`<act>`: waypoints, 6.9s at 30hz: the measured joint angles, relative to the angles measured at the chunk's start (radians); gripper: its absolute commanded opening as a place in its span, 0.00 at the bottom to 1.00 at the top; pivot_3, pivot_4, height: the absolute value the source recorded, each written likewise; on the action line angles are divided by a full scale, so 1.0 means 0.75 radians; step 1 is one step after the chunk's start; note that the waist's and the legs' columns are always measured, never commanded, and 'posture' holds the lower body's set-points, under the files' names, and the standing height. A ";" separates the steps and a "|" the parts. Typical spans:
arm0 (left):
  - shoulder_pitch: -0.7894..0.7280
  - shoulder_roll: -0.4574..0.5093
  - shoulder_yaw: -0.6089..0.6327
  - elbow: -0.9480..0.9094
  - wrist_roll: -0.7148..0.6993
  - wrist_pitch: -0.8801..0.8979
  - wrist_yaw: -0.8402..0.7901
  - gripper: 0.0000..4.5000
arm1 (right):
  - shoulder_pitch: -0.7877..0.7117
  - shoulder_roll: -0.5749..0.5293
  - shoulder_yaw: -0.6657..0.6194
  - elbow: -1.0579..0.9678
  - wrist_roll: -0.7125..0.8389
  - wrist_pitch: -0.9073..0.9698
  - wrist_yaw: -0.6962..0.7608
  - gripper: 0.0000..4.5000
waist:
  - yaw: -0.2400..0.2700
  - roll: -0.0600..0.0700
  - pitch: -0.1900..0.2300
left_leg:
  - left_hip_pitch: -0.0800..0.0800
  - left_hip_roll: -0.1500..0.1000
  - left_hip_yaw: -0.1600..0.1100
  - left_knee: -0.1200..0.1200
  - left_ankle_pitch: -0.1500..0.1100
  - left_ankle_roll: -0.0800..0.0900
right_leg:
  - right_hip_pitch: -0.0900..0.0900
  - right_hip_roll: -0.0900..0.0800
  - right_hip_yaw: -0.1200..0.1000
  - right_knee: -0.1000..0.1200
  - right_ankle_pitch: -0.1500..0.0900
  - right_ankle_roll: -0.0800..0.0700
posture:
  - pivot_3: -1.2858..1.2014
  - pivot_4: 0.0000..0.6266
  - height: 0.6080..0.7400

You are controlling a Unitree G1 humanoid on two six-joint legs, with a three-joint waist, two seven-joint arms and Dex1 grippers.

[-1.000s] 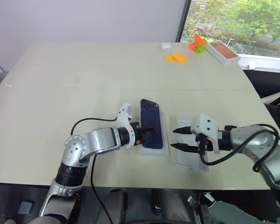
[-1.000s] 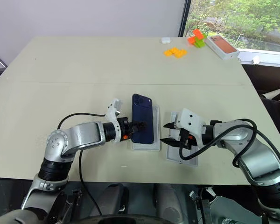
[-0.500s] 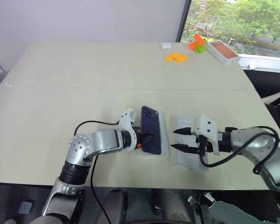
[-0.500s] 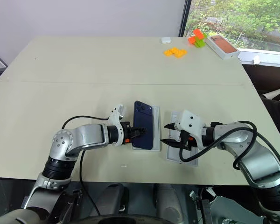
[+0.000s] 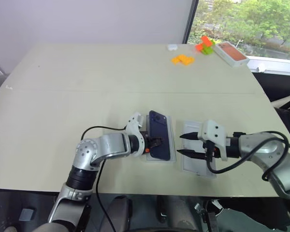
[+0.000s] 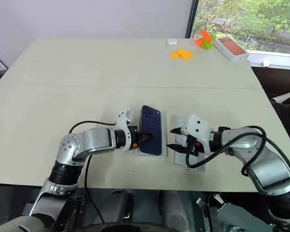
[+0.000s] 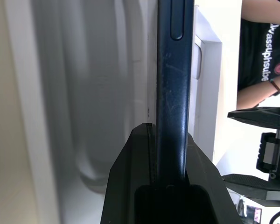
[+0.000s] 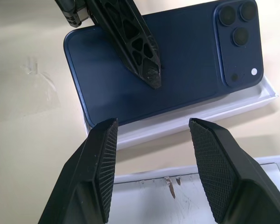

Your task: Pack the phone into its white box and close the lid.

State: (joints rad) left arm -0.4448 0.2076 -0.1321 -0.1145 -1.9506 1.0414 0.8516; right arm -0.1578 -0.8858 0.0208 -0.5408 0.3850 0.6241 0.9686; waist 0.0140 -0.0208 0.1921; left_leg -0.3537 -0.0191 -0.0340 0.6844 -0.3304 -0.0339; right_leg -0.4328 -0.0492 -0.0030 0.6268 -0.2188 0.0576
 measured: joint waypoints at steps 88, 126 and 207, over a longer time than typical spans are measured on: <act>0.044 0.376 -0.069 -0.246 1.759 -0.421 -1.322 0.73 | -0.427 0.323 0.312 0.515 -0.432 -0.095 -0.344 0.02 | -0.008 -0.001 0.001 | -0.006 0.007 0.004 -0.003 -0.004 0.007 | -0.003 0.002 0.000 -0.012 0.001 0.001 | 0.52 0.24 1.00; 0.131 0.270 0.038 -0.224 2.035 -0.323 -1.529 0.73 | -0.454 0.385 0.329 0.562 -0.540 -0.214 -0.231 0.02 | -0.014 -0.001 0.001 | -0.004 0.010 0.004 -0.002 -0.006 0.010 | -0.004 0.003 0.000 -0.007 0.001 0.002 | 0.52 0.24 1.00; 0.529 0.558 0.244 -0.482 1.894 -0.380 -2.025 0.73 | -0.028 0.036 0.031 0.076 -0.168 -0.052 0.004 0.55 | -0.005 -0.001 0.001 | -0.002 0.012 0.006 0.001 -0.005 0.009 | -0.005 0.006 0.000 0.002 0.001 0.001 | 0.52 0.24 1.00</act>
State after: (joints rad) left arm -0.0478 0.6259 0.0511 -0.4759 -0.5304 0.7563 -0.6668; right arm -0.1790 -0.8592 0.0442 -0.4834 0.2587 0.5852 0.9719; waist 0.0101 -0.0213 0.1929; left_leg -0.3549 -0.0099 -0.0297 0.6849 -0.3340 -0.0275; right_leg -0.4364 -0.0449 -0.0034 0.6284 -0.2185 0.0585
